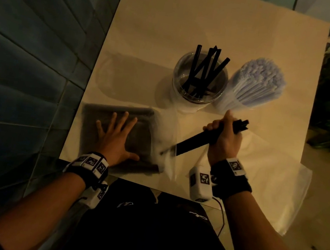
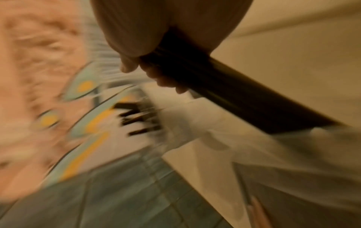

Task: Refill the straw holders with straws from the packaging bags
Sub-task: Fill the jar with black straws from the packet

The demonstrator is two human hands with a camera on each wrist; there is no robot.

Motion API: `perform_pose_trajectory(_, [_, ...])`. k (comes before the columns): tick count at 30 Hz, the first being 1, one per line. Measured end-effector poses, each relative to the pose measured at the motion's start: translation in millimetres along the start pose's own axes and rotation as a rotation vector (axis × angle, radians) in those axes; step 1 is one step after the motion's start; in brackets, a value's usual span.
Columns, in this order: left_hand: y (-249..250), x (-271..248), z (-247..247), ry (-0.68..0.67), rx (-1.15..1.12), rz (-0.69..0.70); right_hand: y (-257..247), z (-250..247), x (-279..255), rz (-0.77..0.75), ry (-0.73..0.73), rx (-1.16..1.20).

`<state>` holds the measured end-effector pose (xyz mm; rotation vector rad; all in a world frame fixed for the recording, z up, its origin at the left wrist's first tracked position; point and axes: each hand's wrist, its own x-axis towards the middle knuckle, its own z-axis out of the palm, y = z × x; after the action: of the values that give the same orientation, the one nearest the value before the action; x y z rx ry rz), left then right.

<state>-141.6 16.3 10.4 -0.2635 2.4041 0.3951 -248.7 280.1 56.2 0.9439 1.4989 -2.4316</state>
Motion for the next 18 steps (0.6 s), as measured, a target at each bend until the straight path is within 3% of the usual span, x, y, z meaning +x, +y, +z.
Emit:
perform_pose_trajectory(5, [12, -4, -10, 0.007, -0.172, 0.090, -66, 33, -33, -0.353, -0.160, -0.147])
perform_pose_trajectory(8, [38, -15, -24, 0.055, -0.748, 0.224, -94, 52, -61, -0.483, -0.261, -0.104])
perform_pose_trajectory(10, [59, -23, -35, -0.058, -1.177, 0.188, -105, 66, -79, -0.540, -0.329, -0.065])
perform_pose_trajectory(13, [83, -30, -55, -0.328, -1.716, 0.023, -107, 81, -100, -0.584, -0.430, -0.064])
perform_pose_trajectory(15, [91, -34, -67, -0.448, -1.899, -0.035, -99, 87, -110, -0.561, -0.489, -0.093])
perform_pose_trajectory(18, [98, -37, -76, -0.445, -1.932, -0.063, -81, 88, -118, -0.488, -0.534, -0.221])
